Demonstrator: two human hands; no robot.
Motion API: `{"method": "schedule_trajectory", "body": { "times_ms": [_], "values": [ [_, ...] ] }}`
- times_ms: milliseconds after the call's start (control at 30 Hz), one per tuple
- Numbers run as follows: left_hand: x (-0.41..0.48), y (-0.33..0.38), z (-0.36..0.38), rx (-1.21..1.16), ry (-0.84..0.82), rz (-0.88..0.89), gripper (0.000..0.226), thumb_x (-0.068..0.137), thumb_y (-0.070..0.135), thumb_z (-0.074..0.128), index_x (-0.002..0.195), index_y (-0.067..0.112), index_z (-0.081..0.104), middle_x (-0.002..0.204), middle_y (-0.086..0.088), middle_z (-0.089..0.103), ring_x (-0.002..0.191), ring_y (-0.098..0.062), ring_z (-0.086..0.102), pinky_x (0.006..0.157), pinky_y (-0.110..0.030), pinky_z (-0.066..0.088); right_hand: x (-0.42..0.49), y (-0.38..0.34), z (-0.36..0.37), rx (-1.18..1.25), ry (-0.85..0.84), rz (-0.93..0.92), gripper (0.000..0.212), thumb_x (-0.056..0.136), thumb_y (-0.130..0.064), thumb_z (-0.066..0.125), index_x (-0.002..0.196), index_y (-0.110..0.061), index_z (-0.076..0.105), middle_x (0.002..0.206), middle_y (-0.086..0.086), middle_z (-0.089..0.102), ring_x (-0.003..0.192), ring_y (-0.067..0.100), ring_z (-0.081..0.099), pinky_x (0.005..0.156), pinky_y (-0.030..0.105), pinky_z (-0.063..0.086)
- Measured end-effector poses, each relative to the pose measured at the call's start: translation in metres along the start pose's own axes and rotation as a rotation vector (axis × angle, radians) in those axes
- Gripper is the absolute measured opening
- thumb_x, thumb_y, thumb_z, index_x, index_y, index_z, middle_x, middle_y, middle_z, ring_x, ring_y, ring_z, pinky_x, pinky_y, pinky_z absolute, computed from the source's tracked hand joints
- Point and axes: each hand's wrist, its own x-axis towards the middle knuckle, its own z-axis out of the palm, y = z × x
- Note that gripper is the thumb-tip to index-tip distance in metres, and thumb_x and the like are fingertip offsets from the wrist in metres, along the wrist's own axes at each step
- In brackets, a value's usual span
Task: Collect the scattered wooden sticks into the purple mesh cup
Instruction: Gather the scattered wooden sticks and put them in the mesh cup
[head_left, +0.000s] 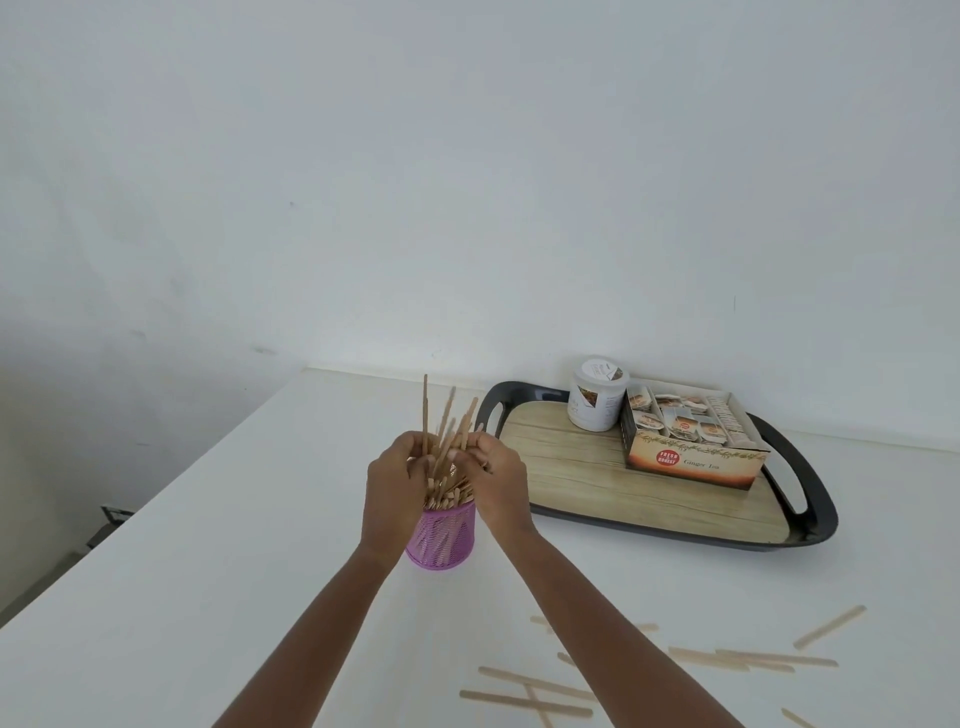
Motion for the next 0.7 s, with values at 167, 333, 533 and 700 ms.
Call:
{"method": "schedule_trajectory", "body": {
  "times_ms": [167,333,533,700],
  "values": [
    [-0.003,0.001,-0.006,-0.061,-0.017,0.014,0.03,0.091,-0.003,0.047,0.119,0.005,0.056,0.103,0.0,0.063,0.095,-0.013,0.059,0.068,-0.001,0.043,-0.003,-0.007,-0.009,0.031,-0.053,-0.019,0.028,0.087,-0.01,0.058,0.114,-0.017,0.056,0.104,0.001,0.065,0.097,0.007,0.06,0.078,0.006,0.044],
    [-0.011,0.003,-0.009,-0.02,0.044,0.068,0.031,0.094,-0.001,0.042,0.122,0.006,0.054,0.121,-0.008,0.062,0.11,-0.017,0.056,0.082,0.0,0.037,-0.01,-0.015,-0.019,-0.057,-0.028,-0.109,0.033,0.094,-0.018,0.049,0.127,-0.02,0.047,0.11,-0.006,0.057,0.102,0.003,0.053,0.074,-0.009,0.034],
    [-0.043,0.008,-0.008,0.095,0.169,0.279,0.038,0.097,0.008,0.038,0.134,0.016,0.042,0.144,-0.005,0.04,0.125,0.0,0.034,0.094,0.001,0.031,-0.026,-0.006,-0.042,-0.106,0.054,-0.141,0.03,0.096,-0.021,0.043,0.125,-0.019,0.05,0.119,-0.011,0.055,0.113,0.003,0.049,0.091,0.006,0.035],
    [-0.074,0.004,-0.001,0.328,0.023,0.582,0.036,0.096,0.019,0.03,0.131,0.017,0.039,0.142,-0.008,0.043,0.134,-0.014,0.03,0.1,-0.027,0.041,-0.05,0.021,-0.075,-0.205,0.092,-0.094,0.027,0.095,-0.019,0.044,0.12,-0.016,0.054,0.117,-0.006,0.059,0.112,0.008,0.053,0.092,0.014,0.039]
  ]
}}
